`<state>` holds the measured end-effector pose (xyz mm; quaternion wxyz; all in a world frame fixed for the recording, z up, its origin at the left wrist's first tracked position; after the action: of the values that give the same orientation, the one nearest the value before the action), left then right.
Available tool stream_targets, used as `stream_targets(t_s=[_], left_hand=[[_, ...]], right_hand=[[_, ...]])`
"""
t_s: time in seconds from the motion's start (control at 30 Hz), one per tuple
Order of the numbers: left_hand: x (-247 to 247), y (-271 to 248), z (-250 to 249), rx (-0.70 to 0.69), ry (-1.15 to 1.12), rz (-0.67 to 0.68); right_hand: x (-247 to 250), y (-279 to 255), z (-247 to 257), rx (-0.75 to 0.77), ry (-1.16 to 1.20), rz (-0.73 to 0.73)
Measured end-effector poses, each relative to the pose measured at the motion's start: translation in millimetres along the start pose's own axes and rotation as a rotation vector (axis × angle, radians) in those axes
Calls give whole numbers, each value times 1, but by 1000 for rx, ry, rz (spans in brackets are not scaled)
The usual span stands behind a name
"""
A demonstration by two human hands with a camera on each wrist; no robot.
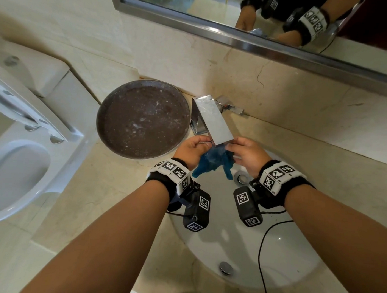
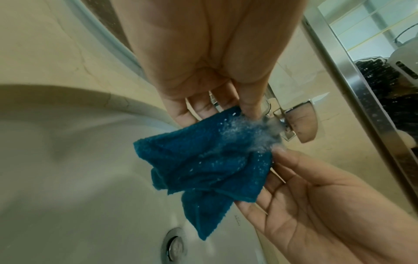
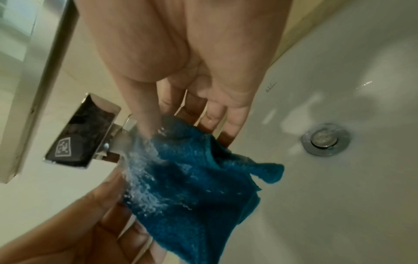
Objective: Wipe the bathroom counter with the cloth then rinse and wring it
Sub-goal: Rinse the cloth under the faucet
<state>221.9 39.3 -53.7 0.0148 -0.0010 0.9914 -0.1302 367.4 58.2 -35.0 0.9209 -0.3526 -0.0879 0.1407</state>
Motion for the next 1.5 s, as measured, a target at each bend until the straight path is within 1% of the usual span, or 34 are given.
stream_targets(t_s=[0.13,0.3,0.4,0.5,0.7,0.97,1.1,1.37,1.5], left_hand=[[-1,1,1,21,-17,9],[-2,2,-2,48,-61,32],[-5,1,-2,58,-75,55],[-6,2,0,69,-52,41],[-6,2,2,70,-14,38],[-1,1,-2,48,72,26],[2,-2,-6,34,68,0],[-1,-7,-13,23,8,7],[1,-9,-14,26,18,3]], right_hand=[[-2,-1,-3,-54,165,71],[-3,1,-4,-70,238,102],[-2,3,-5,-64,256,94],[2,5,-5,-66,282,86],[2,5,-5,-57,290,88],[-12,4,-3,-48,327,146],[-15,3,-1,-36,333,159],[-17,0,1,-15,321,146],[-19,0,1,-10,284,133]])
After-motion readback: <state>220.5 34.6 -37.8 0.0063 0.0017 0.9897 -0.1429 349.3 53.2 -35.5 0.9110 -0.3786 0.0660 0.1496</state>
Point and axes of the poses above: each hand's wrist, its own y-axis towards the middle knuckle, its own x-axis out of the back of the hand, z = x × y, the point moved 7 cm from there along y, towards the middle knuckle, and after that the axes turned 11 degrees about -x, right-handed, at the moved point
